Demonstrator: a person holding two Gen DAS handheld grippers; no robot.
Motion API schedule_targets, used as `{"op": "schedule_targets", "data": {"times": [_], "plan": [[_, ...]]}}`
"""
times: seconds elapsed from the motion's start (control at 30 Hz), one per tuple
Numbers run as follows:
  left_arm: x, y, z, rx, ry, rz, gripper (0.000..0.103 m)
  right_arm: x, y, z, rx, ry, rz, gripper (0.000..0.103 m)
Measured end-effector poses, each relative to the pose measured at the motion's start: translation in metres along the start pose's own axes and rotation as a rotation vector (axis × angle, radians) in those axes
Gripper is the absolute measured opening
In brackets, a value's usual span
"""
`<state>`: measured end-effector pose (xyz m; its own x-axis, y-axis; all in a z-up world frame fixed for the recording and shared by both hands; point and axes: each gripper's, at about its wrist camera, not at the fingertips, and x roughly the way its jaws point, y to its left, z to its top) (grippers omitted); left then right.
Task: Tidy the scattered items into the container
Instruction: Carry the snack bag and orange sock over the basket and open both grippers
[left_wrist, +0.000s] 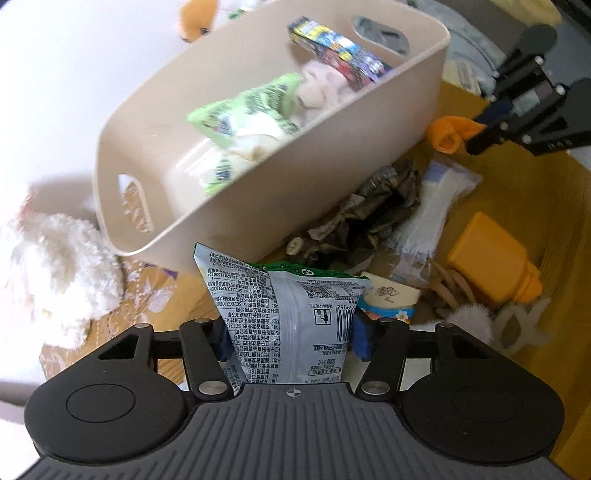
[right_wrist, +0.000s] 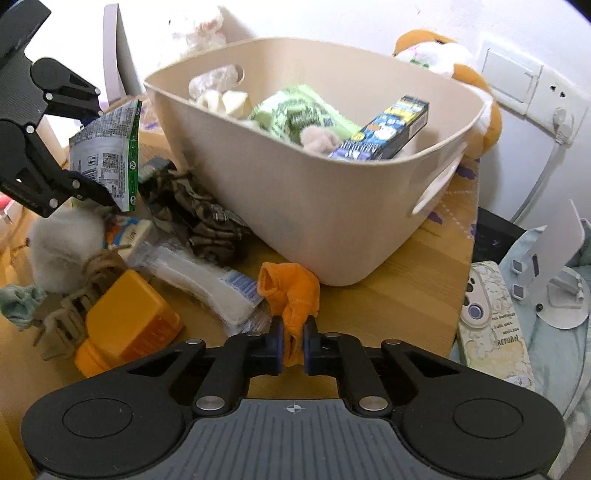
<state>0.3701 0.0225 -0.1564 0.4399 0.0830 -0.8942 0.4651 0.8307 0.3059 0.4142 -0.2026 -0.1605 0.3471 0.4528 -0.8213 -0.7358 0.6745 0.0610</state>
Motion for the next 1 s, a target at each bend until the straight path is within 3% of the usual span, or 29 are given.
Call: {"op": "schedule_targets", "data": {"times": [0.27, 0.57, 0.8, 1.0], "plan": [[-0.031, 0.008, -0.007, -0.102, -0.050, 0.021, 0.058, -0.040, -0.003, 0.005, 0.023, -0.092, -0.011, 0.010], [-0.058, 0.026, 0.002, -0.143, -0.126, 0.045, 0.058, -0.086, -0.002, 0.021, 0.004, -0.191, -0.021, 0.010], [-0.077, 0.047, 0.027, -0.194, -0.220, 0.070, 0.058, -0.112, -0.009, 0.047, -0.011, -0.297, -0.064, 0.010], [-0.083, 0.070, 0.059, -0.328, -0.304, 0.075, 0.058, -0.105, -0.016, 0.078, -0.013, -0.338, -0.107, 0.010]]}}
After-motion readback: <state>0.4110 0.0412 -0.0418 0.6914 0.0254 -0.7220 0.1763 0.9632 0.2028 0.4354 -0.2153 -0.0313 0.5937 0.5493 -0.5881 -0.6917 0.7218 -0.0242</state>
